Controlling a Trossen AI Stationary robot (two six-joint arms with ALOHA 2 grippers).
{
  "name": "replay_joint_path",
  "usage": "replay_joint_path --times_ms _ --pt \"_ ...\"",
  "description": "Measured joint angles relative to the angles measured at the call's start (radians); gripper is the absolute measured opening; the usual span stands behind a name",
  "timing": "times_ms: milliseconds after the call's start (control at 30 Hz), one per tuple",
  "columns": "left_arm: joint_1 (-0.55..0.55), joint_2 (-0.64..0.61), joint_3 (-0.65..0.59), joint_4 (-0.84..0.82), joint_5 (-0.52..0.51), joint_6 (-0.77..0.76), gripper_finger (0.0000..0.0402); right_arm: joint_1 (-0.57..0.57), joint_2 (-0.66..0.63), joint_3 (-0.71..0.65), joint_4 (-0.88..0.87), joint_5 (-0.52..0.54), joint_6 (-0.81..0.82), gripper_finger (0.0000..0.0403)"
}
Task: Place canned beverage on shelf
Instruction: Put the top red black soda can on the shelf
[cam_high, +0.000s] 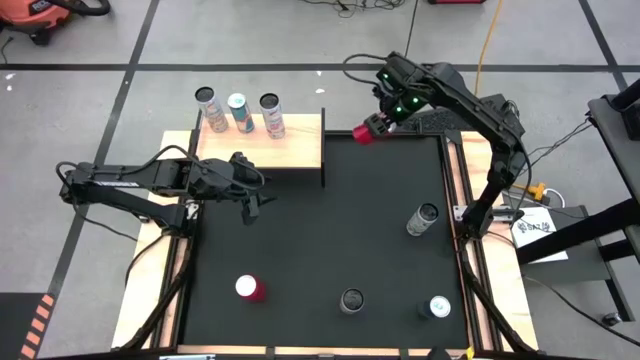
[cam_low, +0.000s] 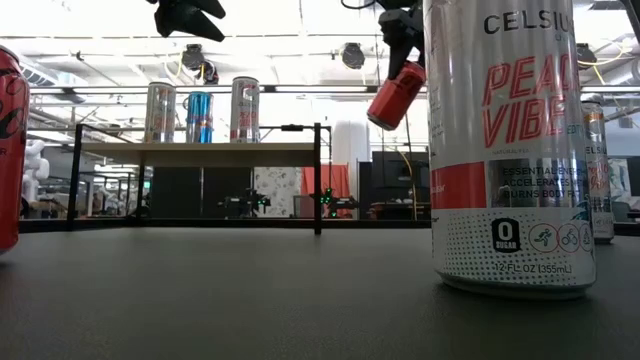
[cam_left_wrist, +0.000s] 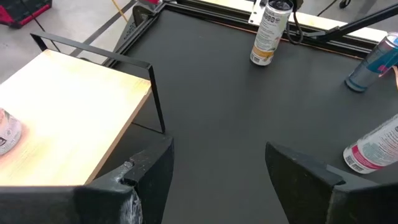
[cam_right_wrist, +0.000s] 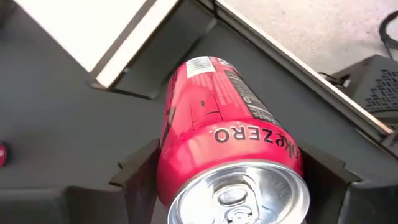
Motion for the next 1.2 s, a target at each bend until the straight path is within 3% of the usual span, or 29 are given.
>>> replay_joint_path --times_ms 200,433,767,967,1200 --pt "0.002 0.009 0.000 0.000 -0.068 0.014 0.0254 0.027 0.000 0.000 0.018 -0.044 0.000 0.0267" --pt "0.017 0.068 0.000 0.010 -0.122 0.142 0.0254 0.062 0.000 0.000 0.024 -0.048 0.000 0.0267" --pt "0.070 0.159 0.000 0.205 -0.124 0.311 0.0254 0.103 0.000 0.000 0.029 -0.075 -0.002 0.0267" --pt "0.110 0.163 0.000 0.212 -0.123 0.326 0.0254 0.121 0.000 0.000 0.044 -0.104 -0.011 0.0267" --pt "0.170 0.194 0.000 0.229 -0.048 0.349 0.0254 0.145 0.000 0.000 0.150 -0.158 -0.025 0.0267"
